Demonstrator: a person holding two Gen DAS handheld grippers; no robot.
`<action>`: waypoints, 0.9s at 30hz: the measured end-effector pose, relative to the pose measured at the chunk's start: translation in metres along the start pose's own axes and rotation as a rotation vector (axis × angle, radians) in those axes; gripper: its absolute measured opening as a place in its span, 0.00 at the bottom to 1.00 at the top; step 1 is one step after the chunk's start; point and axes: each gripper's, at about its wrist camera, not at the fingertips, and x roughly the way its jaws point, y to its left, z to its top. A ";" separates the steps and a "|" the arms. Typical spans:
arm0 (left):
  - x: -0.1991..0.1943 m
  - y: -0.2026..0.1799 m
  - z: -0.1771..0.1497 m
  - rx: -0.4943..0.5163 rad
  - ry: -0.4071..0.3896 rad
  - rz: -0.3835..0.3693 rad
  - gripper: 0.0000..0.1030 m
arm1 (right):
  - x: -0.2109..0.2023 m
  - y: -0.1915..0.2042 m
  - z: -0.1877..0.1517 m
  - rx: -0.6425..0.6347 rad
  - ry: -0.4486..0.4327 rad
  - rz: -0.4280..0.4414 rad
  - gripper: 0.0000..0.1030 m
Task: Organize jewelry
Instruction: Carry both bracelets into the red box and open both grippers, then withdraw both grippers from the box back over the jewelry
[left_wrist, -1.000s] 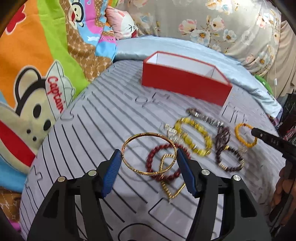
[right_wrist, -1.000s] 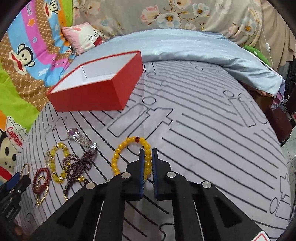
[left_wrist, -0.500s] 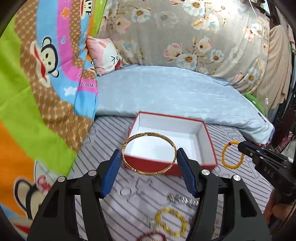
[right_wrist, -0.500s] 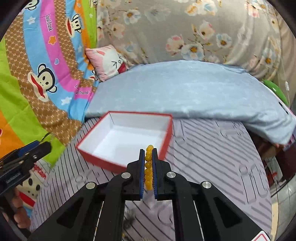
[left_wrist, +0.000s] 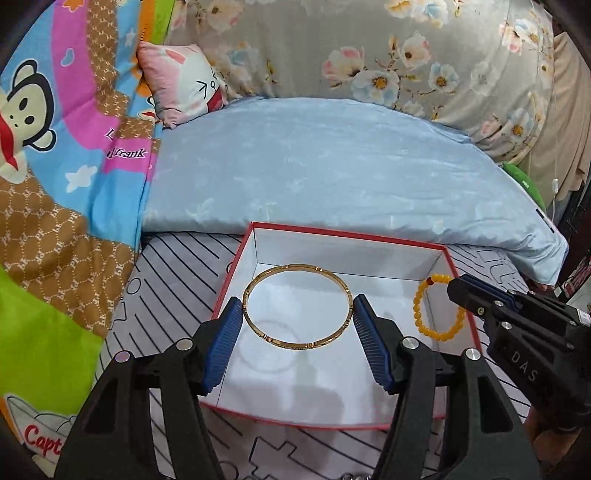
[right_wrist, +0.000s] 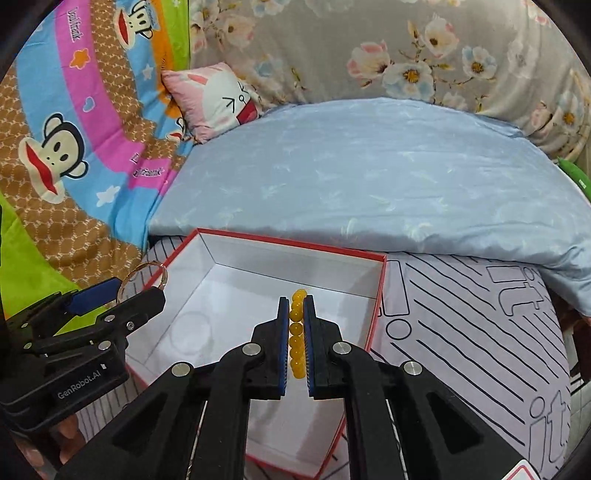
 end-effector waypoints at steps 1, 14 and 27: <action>0.005 0.000 0.001 0.003 0.005 0.003 0.58 | 0.006 0.000 0.001 -0.003 0.008 0.000 0.06; 0.009 0.015 0.001 -0.028 -0.007 0.038 0.78 | -0.003 0.010 -0.011 -0.055 -0.029 -0.022 0.31; -0.053 0.038 -0.055 -0.024 -0.017 0.080 0.78 | -0.074 0.015 -0.066 -0.038 -0.047 0.009 0.31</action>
